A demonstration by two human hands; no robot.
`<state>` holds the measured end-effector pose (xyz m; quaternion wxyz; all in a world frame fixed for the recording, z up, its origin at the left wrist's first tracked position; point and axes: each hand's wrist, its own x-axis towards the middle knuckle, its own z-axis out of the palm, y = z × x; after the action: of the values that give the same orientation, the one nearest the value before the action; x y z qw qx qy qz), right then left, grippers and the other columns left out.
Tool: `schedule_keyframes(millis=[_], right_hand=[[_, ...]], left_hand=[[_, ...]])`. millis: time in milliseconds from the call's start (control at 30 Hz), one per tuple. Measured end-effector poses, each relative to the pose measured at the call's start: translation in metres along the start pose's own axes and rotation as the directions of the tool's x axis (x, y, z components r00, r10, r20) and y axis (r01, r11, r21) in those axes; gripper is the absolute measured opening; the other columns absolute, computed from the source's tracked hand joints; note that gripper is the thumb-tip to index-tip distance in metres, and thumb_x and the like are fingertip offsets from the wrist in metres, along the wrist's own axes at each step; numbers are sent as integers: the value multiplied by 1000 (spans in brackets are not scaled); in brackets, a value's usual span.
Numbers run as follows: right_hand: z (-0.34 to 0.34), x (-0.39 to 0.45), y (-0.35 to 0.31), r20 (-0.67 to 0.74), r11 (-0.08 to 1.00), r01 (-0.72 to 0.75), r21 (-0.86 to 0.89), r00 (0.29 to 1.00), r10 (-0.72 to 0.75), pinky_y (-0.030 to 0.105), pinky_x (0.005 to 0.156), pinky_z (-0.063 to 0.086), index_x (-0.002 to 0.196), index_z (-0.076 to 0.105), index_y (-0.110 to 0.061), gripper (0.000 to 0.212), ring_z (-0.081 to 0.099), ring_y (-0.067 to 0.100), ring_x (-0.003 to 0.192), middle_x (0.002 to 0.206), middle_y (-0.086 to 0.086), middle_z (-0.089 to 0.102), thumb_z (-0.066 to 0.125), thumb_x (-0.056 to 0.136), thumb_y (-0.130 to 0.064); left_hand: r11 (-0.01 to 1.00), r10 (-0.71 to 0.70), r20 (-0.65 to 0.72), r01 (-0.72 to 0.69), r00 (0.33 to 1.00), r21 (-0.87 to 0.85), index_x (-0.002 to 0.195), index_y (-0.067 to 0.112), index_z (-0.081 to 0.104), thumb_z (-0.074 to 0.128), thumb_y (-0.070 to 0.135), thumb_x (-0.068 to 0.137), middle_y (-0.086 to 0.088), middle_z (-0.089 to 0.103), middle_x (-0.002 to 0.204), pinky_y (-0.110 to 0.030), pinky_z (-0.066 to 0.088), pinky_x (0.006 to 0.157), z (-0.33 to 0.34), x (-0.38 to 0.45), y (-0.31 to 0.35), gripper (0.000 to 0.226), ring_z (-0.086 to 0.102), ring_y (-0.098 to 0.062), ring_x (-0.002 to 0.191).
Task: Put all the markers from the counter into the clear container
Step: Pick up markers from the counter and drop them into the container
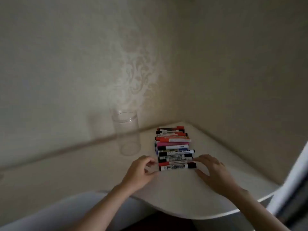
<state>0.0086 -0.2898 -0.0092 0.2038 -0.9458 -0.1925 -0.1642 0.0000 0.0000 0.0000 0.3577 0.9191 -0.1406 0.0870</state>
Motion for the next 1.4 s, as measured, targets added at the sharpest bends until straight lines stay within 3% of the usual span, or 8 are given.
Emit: schedule_keyframes(millis=[233, 433, 600, 733, 900, 1067, 1267, 1400], right_hand=[[4, 23, -1, 86, 999, 33, 29, 996, -35, 38, 92, 48, 123, 55, -26, 41, 56, 18, 110, 124, -3, 57, 47, 87, -7], [19, 32, 3, 64, 999, 39, 27, 997, -41, 35, 83, 51, 111, 65, -28, 26, 57, 15, 96, 110, -4, 59, 65, 85, -25], [15, 31, 1, 89, 998, -35, 61, 996, 29, 22, 76, 48, 101, 66, -27, 15, 60, 12, 88, 98, -6, 65, 64, 87, -30], [-9, 47, -28, 15, 950, -156, 272, 987, 158, 8, 60, 48, 84, 59, -44, 24, 63, -5, 75, 82, -14, 69, 68, 84, -22], [-60, 97, -77, -190, 820, -140, 555, 938, 289, 30, 71, 57, 93, 62, -34, 16, 70, 4, 75, 85, -9, 74, 70, 81, -27], [-79, 159, -132, -316, 740, -21, 672, 896, 313, 27, 65, 56, 103, 58, -24, 28, 71, 7, 72, 86, -7, 72, 74, 79, -28], [-44, 204, -182, -340, 813, 19, 581, 914, 221, 7, 57, 45, 100, 60, -21, 25, 63, -4, 69, 81, -9, 68, 73, 80, -26], [-11, 218, -197, -278, 877, -4, 481, 948, 157, 28, 67, 58, 100, 64, -29, 20, 66, 4, 70, 85, -6, 74, 71, 81, -30]], left_hand=[[995, -2, 14, 1, 1000, 98, 103, 18, 69, 77, 23, 83, 4, 55, 114, -17, 46, 92, 33, 28, 20, 22, 57, -11, 104], [986, 56, 54, -63, 997, 154, 102, 19, 65, 70, 25, 90, 13, 48, 104, -7, 38, 74, 13, 26, -7, 14, 52, -2, 91], [993, -36, -70, 28, 997, -116, 89, 21, 70, 75, 11, 84, 11, 66, 82, -12, 41, 67, -28, 21, -18, 12, 59, 4, 71], [895, -102, -233, -13, 967, -446, 96, 19, 67, 74, 3, 85, 3, 71, 89, -19, 51, 80, -82, 33, 2, 21, 68, -7, 82], [794, -157, -540, -219, 827, -566, 108, 18, 58, 67, -1, 90, -3, 70, 88, -19, 58, 76, -167, 56, 23, 28, 72, -4, 72], [857, -210, -664, -191, 717, -478, 93, 26, 60, 72, 4, 85, -8, 73, 89, -36, 56, 85, -198, 81, 9, 26, 73, -20, 81], [979, -140, -567, 29, 812, -200, 86, 18, 65, 74, 6, 84, 11, 67, 75, -5, 44, 68, -162, 92, -21, 15, 66, -4, 73], [996, -66, -538, 26, 840, -83, 95, 14, 72, 73, 11, 86, 10, 71, 88, 1, 41, 68, -156, 86, -28, 10, 65, -2, 81]])
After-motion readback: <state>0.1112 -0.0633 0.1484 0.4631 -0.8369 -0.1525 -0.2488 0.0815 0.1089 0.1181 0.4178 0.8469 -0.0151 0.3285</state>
